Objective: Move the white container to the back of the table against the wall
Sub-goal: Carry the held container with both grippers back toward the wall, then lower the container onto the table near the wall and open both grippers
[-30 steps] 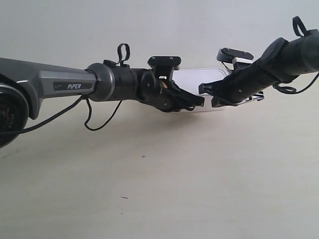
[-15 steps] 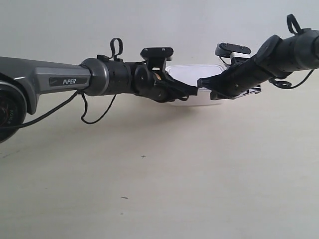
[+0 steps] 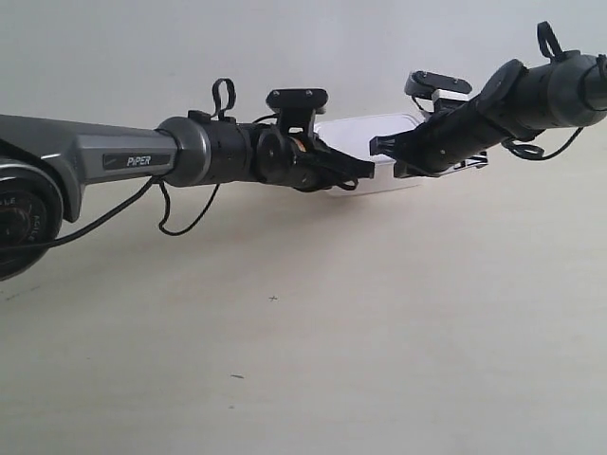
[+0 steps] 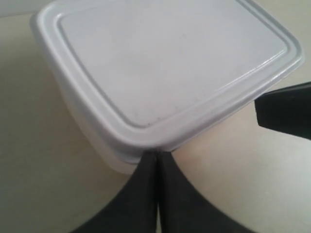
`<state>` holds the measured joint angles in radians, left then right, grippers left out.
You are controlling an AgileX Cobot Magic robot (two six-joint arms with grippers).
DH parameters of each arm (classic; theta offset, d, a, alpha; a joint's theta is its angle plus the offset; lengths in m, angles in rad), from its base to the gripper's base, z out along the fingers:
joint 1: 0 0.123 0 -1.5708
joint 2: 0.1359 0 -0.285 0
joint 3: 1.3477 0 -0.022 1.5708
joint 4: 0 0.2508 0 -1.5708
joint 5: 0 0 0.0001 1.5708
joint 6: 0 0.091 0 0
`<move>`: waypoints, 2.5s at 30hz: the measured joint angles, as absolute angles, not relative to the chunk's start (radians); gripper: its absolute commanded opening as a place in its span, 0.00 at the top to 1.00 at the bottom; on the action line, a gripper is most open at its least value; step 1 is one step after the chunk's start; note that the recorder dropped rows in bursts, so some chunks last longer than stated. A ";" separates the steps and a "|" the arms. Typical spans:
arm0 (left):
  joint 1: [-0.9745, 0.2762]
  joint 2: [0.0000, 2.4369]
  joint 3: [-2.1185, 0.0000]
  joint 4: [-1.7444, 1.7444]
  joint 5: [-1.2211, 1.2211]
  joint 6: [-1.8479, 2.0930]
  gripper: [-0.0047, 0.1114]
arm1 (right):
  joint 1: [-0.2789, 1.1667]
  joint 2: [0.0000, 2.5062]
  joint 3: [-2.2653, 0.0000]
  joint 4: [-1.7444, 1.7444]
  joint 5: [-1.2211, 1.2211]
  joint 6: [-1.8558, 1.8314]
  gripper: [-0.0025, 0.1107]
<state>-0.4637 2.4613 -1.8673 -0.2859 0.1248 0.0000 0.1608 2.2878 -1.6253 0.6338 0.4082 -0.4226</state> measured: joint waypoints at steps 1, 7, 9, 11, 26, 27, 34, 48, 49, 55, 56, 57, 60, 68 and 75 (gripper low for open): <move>-0.464 2.463 -1.867 -0.288 0.125 0.000 0.96 | 0.161 2.289 -1.625 0.634 0.408 -0.423 0.98; -0.464 2.466 -1.869 -0.288 0.086 0.000 0.96 | 0.161 2.311 -1.629 0.634 0.402 -0.423 0.98; -0.464 2.472 -1.869 -0.288 0.054 0.000 0.96 | 0.161 2.324 -1.629 0.634 0.400 -0.423 0.98; -0.462 2.481 -1.871 -0.288 0.032 0.000 0.96 | 0.161 2.332 -1.629 0.634 0.395 -0.423 0.98; -0.453 2.514 -1.908 -0.295 0.014 0.000 0.96 | 0.161 2.360 -1.680 0.648 0.324 -0.422 0.98; -0.453 2.514 -1.908 -0.295 0.014 0.000 0.96 | 0.161 2.362 -1.688 0.650 0.324 -0.420 0.98; -0.453 2.514 -1.908 -0.295 0.014 0.000 0.96 | 0.161 2.392 -1.738 0.658 0.324 -0.420 0.98; -0.453 2.514 -1.908 -0.300 0.000 0.000 0.96 | 0.161 2.462 -1.868 0.694 0.343 -0.418 0.98; -0.453 2.514 -1.908 -0.305 0.006 0.000 0.96 | 0.161 2.466 -1.878 0.702 0.348 -0.418 0.98; -0.453 2.514 -1.908 -0.315 0.006 0.000 0.96 | 0.174 2.512 -1.935 0.715 0.392 -0.420 0.98; -0.453 2.514 -1.908 -0.315 0.006 0.000 0.96 | 0.179 2.521 -1.942 0.715 0.394 -0.420 0.98; -0.453 2.514 -1.908 -0.315 0.000 0.000 0.96 | 0.181 2.530 -1.950 0.717 0.396 -0.420 0.98; -0.453 2.514 -1.908 -0.315 0.006 0.000 0.96 | 0.190 2.539 -1.958 0.719 0.394 -0.420 0.98; -0.453 2.514 -1.908 -0.317 0.006 0.000 0.96 | 0.193 2.540 -1.958 0.697 0.388 -0.420 0.98; -0.453 2.514 -1.908 -0.317 0.006 0.000 0.96 | 0.191 2.540 -1.958 0.651 0.384 -0.418 0.98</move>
<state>-0.4529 2.5136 -1.9084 -0.3172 0.0064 0.0000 0.1912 2.5401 -1.9577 0.6507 0.3840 -0.4182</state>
